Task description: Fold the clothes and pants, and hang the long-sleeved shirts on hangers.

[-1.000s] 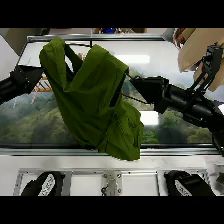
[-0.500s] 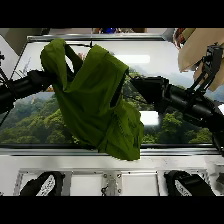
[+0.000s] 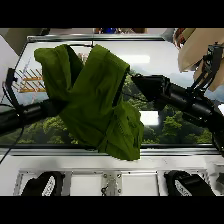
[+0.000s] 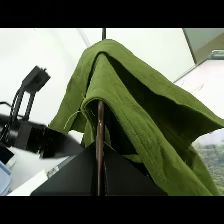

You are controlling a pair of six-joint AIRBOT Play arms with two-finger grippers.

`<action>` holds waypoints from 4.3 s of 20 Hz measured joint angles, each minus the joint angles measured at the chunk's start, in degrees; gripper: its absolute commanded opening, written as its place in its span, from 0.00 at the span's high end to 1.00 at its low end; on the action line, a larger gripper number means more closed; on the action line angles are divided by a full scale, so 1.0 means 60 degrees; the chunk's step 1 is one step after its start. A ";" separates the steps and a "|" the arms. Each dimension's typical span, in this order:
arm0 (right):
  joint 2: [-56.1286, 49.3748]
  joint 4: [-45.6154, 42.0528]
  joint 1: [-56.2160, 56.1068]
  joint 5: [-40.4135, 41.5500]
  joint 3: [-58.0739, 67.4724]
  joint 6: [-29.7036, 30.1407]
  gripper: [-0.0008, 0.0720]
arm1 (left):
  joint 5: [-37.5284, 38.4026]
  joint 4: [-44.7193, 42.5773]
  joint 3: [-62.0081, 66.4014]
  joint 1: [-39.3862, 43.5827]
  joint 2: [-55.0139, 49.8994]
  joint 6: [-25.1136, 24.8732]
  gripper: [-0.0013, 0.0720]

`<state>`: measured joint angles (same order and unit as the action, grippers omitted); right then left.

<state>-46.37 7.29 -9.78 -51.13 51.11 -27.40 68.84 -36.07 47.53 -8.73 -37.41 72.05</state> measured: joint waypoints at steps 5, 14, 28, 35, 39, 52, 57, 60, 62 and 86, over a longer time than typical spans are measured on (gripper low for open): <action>0.0000 0.0018 0.0004 0.0040 0.0000 0.0000 0.98 | 0.0040 -0.0244 -0.0372 0.1290 0.0499 0.0408 0.97; 0.0000 0.0007 0.0004 0.0036 0.0000 0.0000 0.98 | 0.0674 -0.0342 0.1020 0.3344 -0.0965 0.0572 0.53; 0.0517 -0.0765 0.0353 0.1421 0.0408 0.0688 0.98 | 0.1443 -0.1774 0.4903 0.1144 -0.0725 0.1843 0.47; 0.1807 -0.2299 0.2521 0.4240 0.0933 0.0820 0.98 | 0.1271 -0.1971 0.5118 0.1566 -0.1304 0.1927 0.97; 0.2459 -0.2943 0.4080 0.5803 0.0976 0.0820 0.98 | 0.1049 -0.1993 0.5140 0.2477 -0.1967 0.1916 0.97; 0.2718 -0.4477 0.8870 0.7202 0.0991 0.0823 0.98 | 0.0608 -0.2055 0.5140 0.3235 -0.2856 0.1770 0.97; 0.2262 -0.4794 1.0123 0.7260 0.1071 0.0827 0.98 | 0.0474 -0.2069 0.5140 0.3238 -0.2871 0.1774 0.97; 0.1829 -0.4860 1.0633 0.7278 0.1515 0.0827 0.98 | 0.0441 -0.2065 0.5140 0.3238 -0.2871 0.1774 0.97; 0.1395 -0.4867 1.0914 0.7278 0.2040 0.0827 0.98 | 0.0423 -0.2069 0.5140 0.3238 -0.2871 0.1774 0.97; -0.1260 -0.4830 1.3584 0.7927 0.4481 0.0382 0.98 | 0.0419 -0.2069 0.5140 0.3238 -0.2871 0.1785 0.97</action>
<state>-53.93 -21.69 71.72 -3.57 78.00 -25.10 71.35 -48.49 78.37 10.70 -54.63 82.76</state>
